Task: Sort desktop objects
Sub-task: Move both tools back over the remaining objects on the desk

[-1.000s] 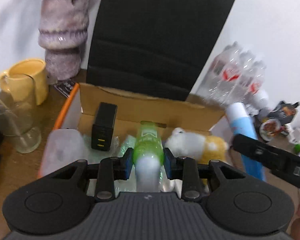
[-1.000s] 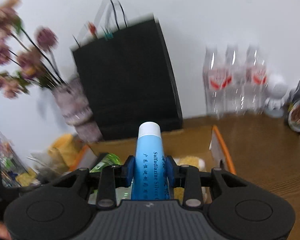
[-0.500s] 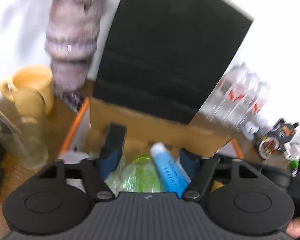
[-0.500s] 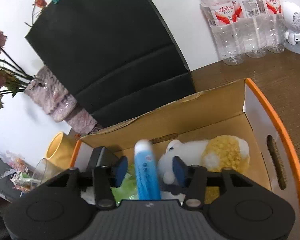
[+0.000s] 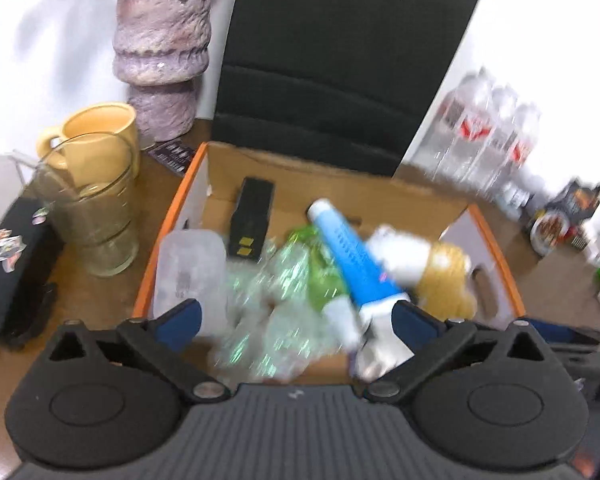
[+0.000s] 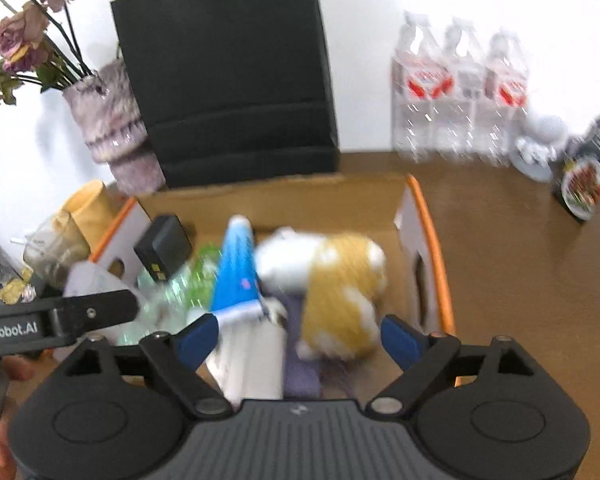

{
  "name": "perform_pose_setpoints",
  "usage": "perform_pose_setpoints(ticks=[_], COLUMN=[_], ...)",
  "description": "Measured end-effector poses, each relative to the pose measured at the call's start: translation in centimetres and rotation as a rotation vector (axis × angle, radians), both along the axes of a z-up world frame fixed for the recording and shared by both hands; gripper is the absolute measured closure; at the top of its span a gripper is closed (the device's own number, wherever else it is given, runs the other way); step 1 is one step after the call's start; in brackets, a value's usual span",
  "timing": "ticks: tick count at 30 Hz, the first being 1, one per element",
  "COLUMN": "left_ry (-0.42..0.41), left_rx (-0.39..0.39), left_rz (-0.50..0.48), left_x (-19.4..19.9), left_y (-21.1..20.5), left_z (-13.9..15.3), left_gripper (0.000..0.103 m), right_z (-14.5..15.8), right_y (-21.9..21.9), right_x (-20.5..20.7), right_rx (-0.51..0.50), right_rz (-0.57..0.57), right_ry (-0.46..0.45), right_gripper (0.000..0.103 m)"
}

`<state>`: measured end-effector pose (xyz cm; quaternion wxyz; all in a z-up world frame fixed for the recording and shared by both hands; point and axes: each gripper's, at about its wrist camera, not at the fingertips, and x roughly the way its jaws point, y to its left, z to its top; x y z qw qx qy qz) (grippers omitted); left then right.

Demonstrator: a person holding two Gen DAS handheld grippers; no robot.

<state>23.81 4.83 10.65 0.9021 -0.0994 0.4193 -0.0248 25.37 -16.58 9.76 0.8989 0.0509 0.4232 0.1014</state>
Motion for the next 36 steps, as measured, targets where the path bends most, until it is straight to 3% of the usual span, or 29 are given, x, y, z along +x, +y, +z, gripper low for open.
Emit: perform_pose_setpoints(ticks=[9,18,23,28,31,36], left_ry=[-0.053,-0.134,-0.179,-0.203,-0.170,-0.157], left_rx=[0.052,0.071,0.101,0.255,0.240,0.215], left_rz=[-0.045,-0.091,-0.087,-0.040,-0.057,-0.030], left_x=[-6.6,-15.4,-22.0,-26.0,-26.2,-25.7], left_y=[-1.7,-2.6,-2.6,-4.5,-4.5,-3.8], left_z=[3.6,4.1,-1.5,-7.5,-9.2,-10.2], left_gripper=[0.000,0.000,0.000,0.000,0.000,0.000], right_z=[3.9,4.3,-0.5,-6.4,-8.1,-9.9], right_y=[-2.6,-3.1,-3.0,-1.4,-0.8,-1.4], right_x=[-6.4,-14.8,-21.2,-24.2,-24.9,-24.9], right_rx=[-0.020,-0.037,-0.007,-0.123,-0.164,-0.117], right_rz=[-0.003,0.010,0.040,-0.016,-0.009,-0.047], right_ry=[-0.060,-0.139,-0.211,-0.226,-0.237,-0.185], right_gripper=[0.013,0.011,0.005,0.005,0.006,0.005])
